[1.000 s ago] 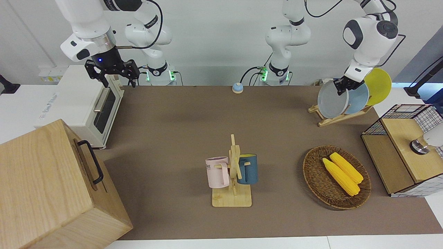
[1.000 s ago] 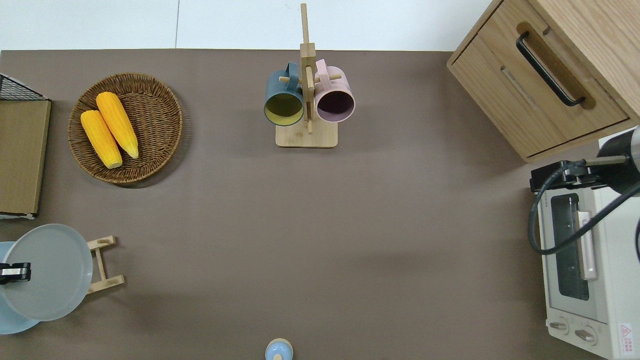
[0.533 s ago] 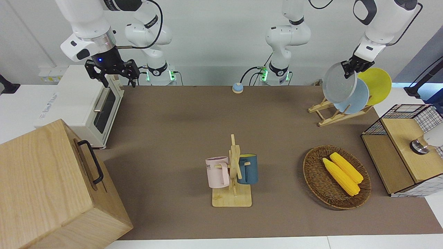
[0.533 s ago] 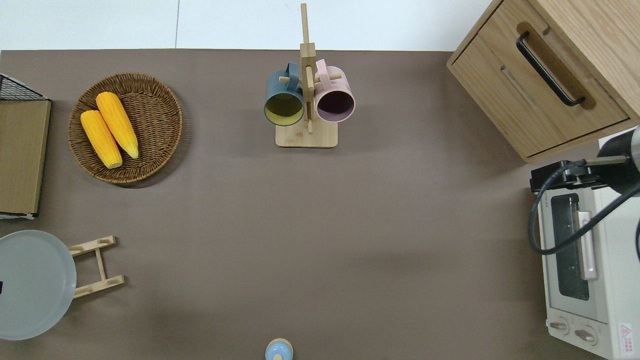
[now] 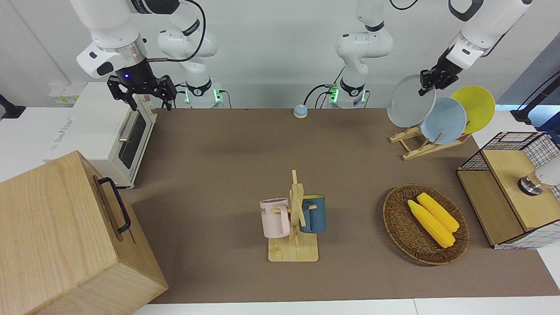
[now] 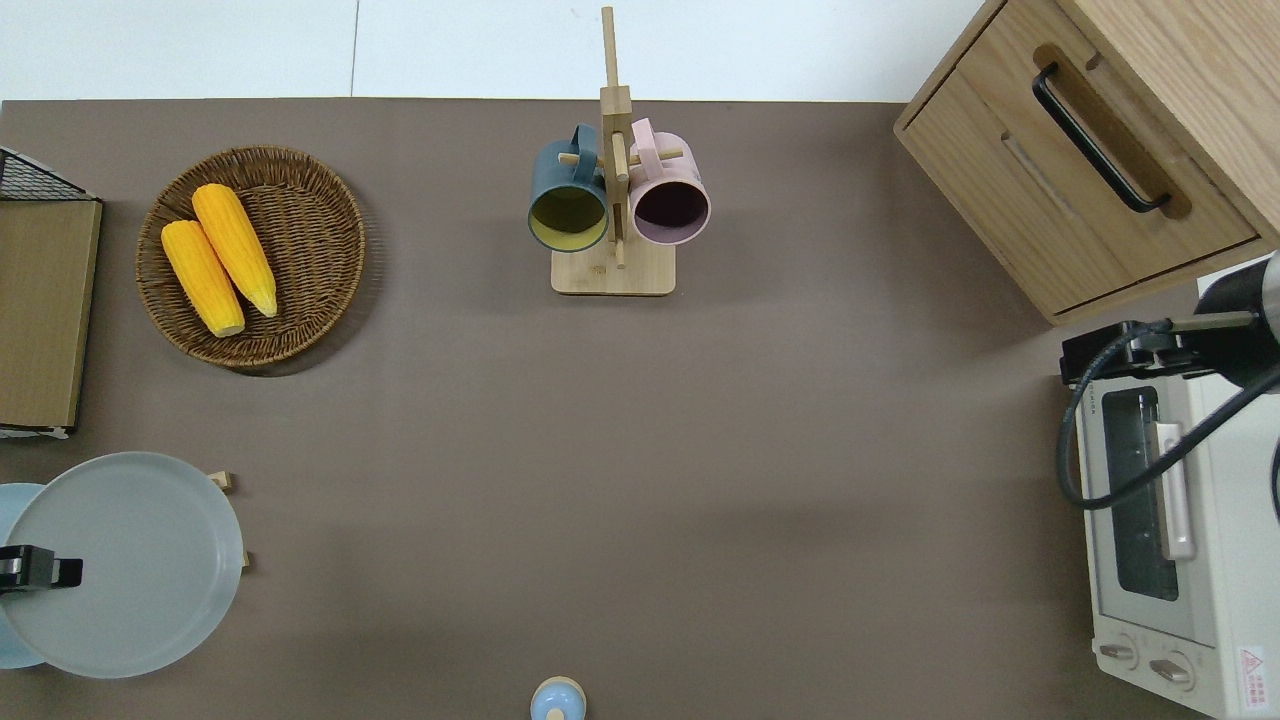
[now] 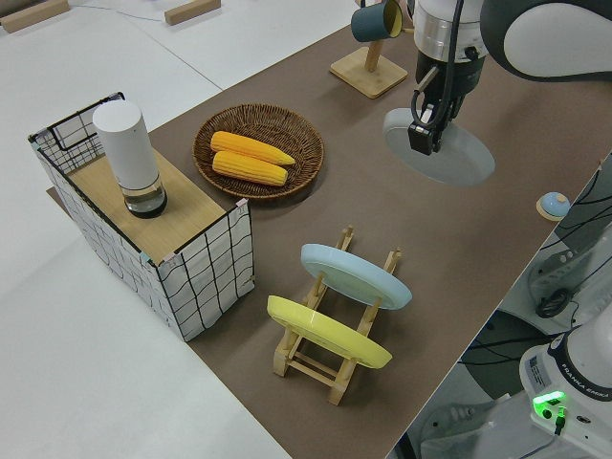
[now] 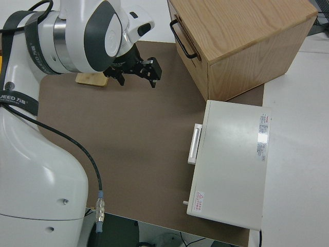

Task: Pick gray plate from low plate rack and place it on table with left arm
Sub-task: 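Lift the gray plate out of the rack with the left gripper, then carry the plate away from the rack and lower it onto the table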

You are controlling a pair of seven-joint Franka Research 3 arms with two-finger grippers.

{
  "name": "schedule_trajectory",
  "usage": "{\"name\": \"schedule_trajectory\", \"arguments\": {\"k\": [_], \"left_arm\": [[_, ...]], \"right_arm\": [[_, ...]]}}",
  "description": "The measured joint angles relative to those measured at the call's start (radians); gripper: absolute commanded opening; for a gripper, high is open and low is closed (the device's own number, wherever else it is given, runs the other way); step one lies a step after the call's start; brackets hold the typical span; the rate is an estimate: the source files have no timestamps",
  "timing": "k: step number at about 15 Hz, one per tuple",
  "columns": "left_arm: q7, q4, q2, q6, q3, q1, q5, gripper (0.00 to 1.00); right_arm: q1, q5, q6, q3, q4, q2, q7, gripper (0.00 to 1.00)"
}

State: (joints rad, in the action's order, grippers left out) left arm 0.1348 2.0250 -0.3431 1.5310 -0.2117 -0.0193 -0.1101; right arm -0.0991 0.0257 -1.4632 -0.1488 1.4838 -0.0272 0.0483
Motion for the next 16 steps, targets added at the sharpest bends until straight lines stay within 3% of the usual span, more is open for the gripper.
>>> {"name": "schedule_trajectory", "arguments": {"k": [8, 16], "left_arm": [[0.000, 0.074, 0.020, 0.020, 0.018, 0.003, -0.181, 0.00], [0.000, 0.249, 0.046, 0.265, 0.051, 0.058, -0.290, 0.00]], "right_arm": [[0.000, 0.000, 0.000, 0.000, 0.000, 0.000, 0.000, 0.983], [0.000, 0.000, 0.000, 0.000, 0.000, 0.000, 0.000, 0.983]]}}
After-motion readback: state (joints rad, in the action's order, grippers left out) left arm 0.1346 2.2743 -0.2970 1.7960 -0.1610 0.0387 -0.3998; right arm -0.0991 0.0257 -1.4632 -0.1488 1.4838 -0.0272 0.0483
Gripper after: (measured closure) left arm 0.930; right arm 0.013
